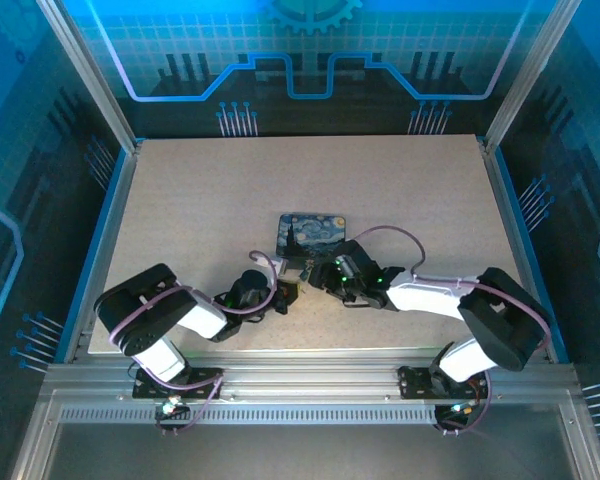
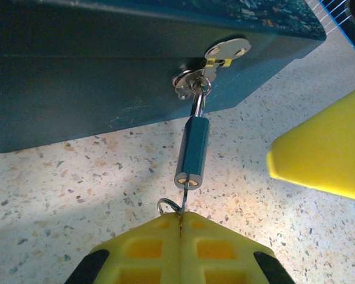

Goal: Unlock a padlock with a key

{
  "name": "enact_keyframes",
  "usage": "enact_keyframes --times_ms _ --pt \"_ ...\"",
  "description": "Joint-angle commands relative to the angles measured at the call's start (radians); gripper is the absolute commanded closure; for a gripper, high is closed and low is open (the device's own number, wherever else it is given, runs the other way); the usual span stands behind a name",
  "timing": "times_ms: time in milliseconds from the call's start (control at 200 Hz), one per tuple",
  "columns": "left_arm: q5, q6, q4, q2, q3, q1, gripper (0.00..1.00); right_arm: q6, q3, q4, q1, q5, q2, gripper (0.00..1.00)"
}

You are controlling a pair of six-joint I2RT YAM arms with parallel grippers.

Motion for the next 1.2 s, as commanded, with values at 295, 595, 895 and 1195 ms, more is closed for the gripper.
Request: enact_keyframes --times_ms 295,595,895,1195 --pt "0.141 -0.09 0.14 0.025 -0.069 0.115 1.0 0.05 0.0 0.053 0.003 0.04 -0.003 0.5" --pt "0.387 -0.199 0.442 0.214 -0.071 0.227 1.0 0.036 -0.061 -0.032 -0.043 0.119 -0.154 0.49" --pt "0.412 -0.2 0.443 0.218 -0.058 0.228 1.0 0.008 -0.067 0.12 -0.041 0.018 -0.086 0.47" --pt "0.419 -0.315 0.442 0.21 -0.049 0.223 1.0 0.067 -0.06 0.302 -0.015 -0.07 0.061 0.66"
